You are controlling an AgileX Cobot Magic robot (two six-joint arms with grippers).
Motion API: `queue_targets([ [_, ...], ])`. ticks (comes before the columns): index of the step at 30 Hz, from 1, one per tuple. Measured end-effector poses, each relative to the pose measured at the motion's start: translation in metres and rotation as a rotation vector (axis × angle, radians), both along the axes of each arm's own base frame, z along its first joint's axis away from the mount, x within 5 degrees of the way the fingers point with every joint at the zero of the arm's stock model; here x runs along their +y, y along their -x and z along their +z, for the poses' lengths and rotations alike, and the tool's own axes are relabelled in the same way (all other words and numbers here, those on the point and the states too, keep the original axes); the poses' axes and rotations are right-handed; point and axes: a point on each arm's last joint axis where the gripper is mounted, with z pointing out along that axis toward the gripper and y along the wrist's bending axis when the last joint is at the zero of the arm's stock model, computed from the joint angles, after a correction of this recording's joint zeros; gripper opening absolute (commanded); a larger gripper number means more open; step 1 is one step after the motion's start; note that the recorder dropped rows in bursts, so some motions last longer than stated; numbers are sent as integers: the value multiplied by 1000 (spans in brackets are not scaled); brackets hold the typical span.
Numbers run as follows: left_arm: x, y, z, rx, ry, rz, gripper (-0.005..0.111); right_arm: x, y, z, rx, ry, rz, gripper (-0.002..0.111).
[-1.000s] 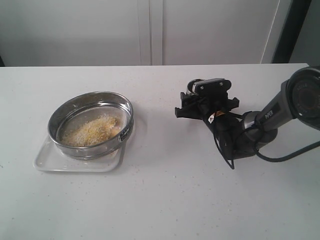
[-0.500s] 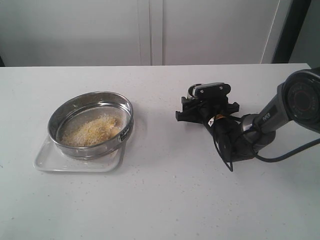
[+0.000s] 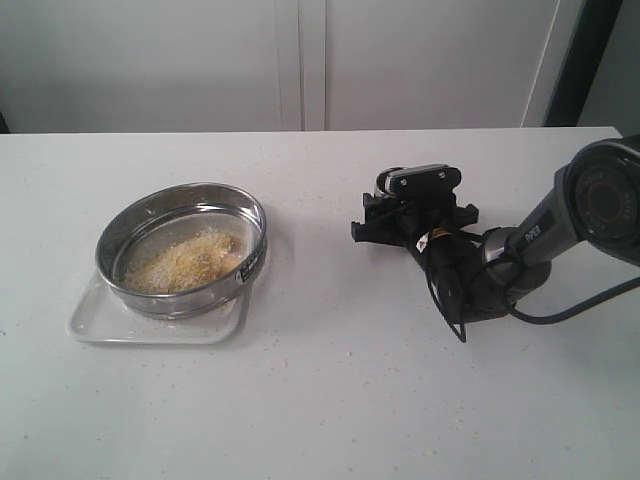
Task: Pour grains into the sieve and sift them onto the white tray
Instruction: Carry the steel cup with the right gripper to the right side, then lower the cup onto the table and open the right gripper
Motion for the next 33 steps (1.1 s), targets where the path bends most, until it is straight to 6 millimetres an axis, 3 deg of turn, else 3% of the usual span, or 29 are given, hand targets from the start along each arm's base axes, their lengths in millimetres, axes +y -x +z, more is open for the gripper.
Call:
queue_targets([
  [22, 0, 0, 0, 0, 0, 0, 0, -1, 0, 0, 2, -5, -15, 82],
  [28, 0, 0, 0, 0, 0, 0, 0, -1, 0, 0, 2, -5, -15, 94],
  [33, 0, 0, 0, 0, 0, 0, 0, -1, 0, 0, 2, -5, -15, 94],
])
